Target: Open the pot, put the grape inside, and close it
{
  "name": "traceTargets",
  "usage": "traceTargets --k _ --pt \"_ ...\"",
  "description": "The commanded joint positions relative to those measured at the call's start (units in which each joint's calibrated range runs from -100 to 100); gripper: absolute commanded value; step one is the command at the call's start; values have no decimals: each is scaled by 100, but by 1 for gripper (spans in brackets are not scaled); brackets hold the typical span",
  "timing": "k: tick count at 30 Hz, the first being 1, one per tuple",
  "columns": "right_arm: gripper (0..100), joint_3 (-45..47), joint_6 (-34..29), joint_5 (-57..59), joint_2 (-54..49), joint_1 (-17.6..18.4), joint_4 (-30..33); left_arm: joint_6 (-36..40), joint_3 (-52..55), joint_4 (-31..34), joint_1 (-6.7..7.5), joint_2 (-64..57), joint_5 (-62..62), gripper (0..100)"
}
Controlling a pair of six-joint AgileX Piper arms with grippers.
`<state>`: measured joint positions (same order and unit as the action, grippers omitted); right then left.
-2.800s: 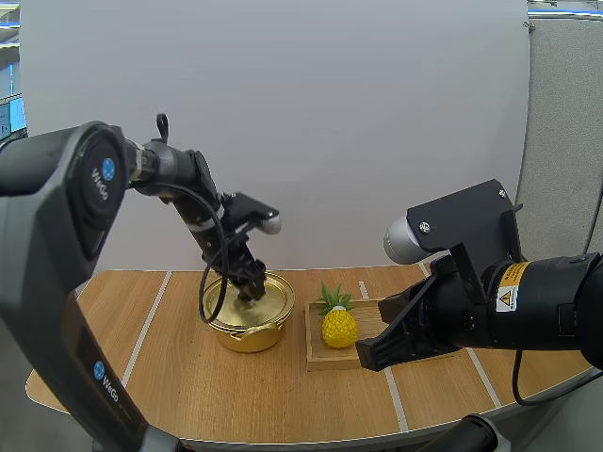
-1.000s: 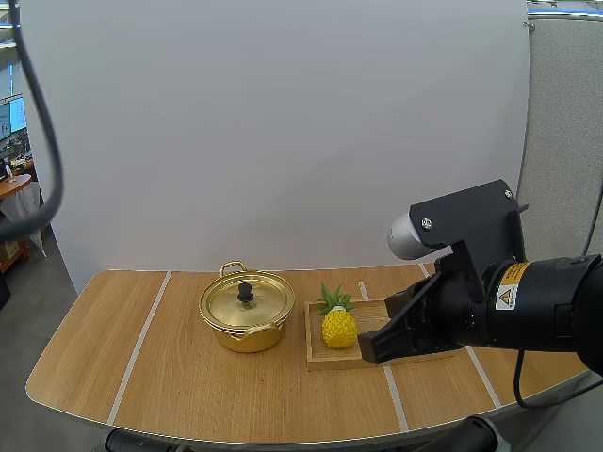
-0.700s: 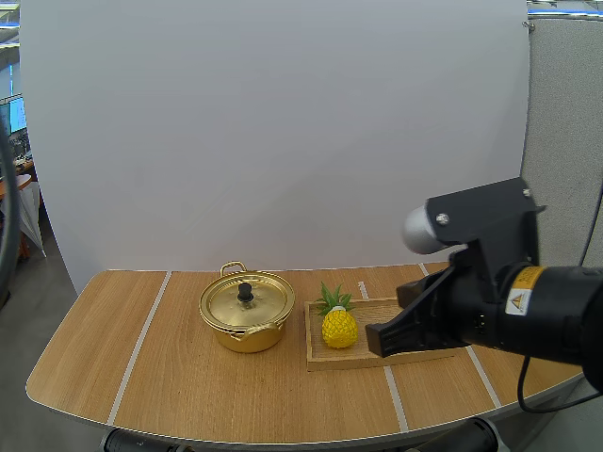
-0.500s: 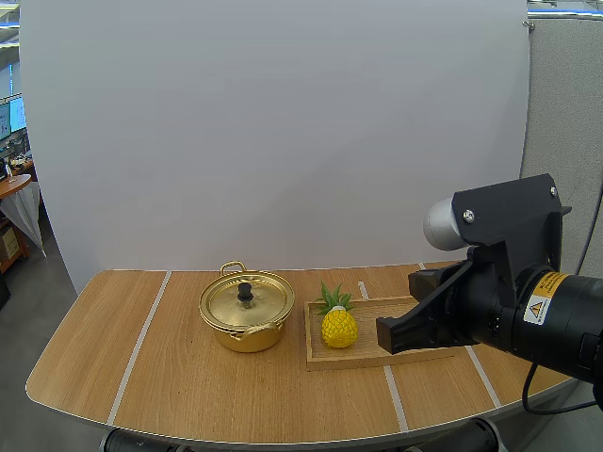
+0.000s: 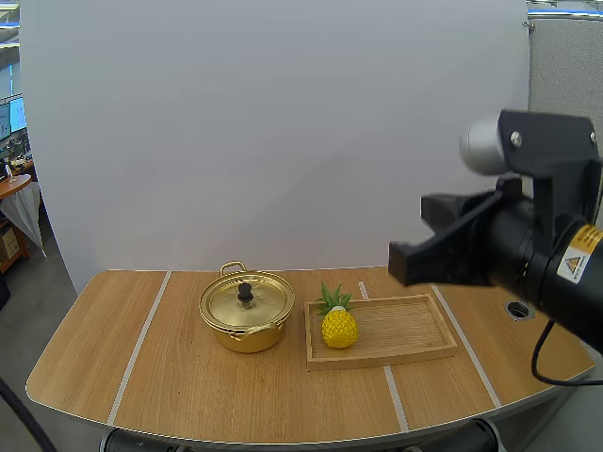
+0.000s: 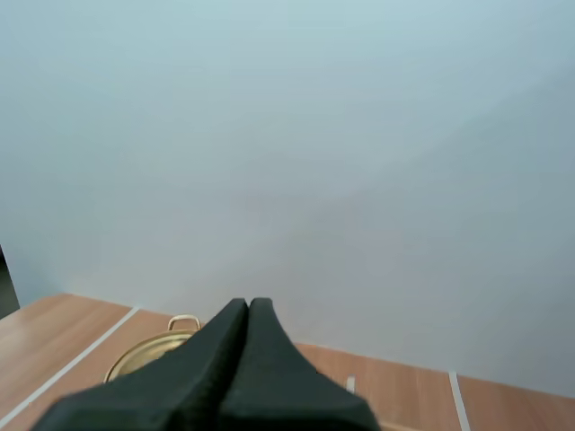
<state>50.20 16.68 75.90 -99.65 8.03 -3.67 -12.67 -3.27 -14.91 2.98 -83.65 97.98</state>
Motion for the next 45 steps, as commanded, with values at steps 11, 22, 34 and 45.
traceTargets --k 11,22,34,45 --pt "0 -69 -139 -2516 -35 -342 268 2443 3687 2081 3 -1065 -2786 1" --pt "0 275 -224 -2965 -35 -535 309 2785 4902 2120 -227 -1635 -3843 1" --pt "0 2140 -216 -4490 -35 -535 840 2962 7710 2120 -277 -1635 -8324 1" --pt "0 3983 -216 -5608 -35 -535 840 2962 10098 2120 -277 -1635 -10235 1"
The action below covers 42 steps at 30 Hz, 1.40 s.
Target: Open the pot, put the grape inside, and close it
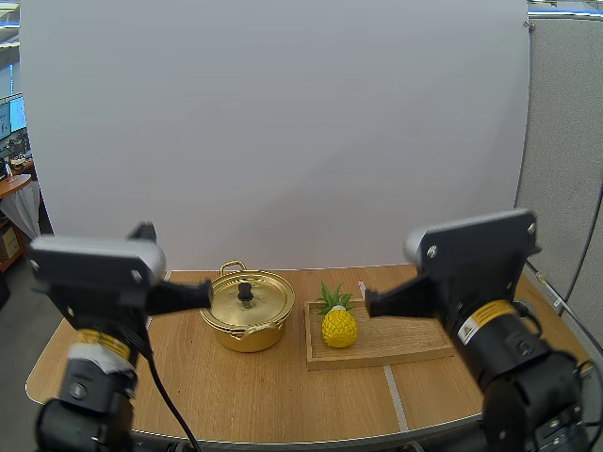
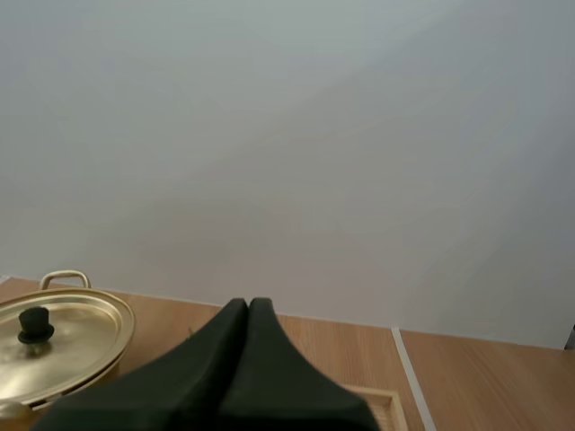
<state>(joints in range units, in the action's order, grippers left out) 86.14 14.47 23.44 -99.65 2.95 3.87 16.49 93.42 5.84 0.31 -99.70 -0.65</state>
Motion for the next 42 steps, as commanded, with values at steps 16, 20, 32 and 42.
traceTargets --k 16,20,32,42 --pt "0 1386 5 254 -35 -42 67 391 658 45 -11 -30 1975 1" --pt "0 1386 5 777 -35 -48 67 461 658 45 -11 -30 2682 1" --pt "0 1386 -143 829 -35 -48 67 526 658 33 -11 -30 3134 1" --pt "0 1386 -143 794 -35 -48 67 515 658 33 -11 -30 3012 1"
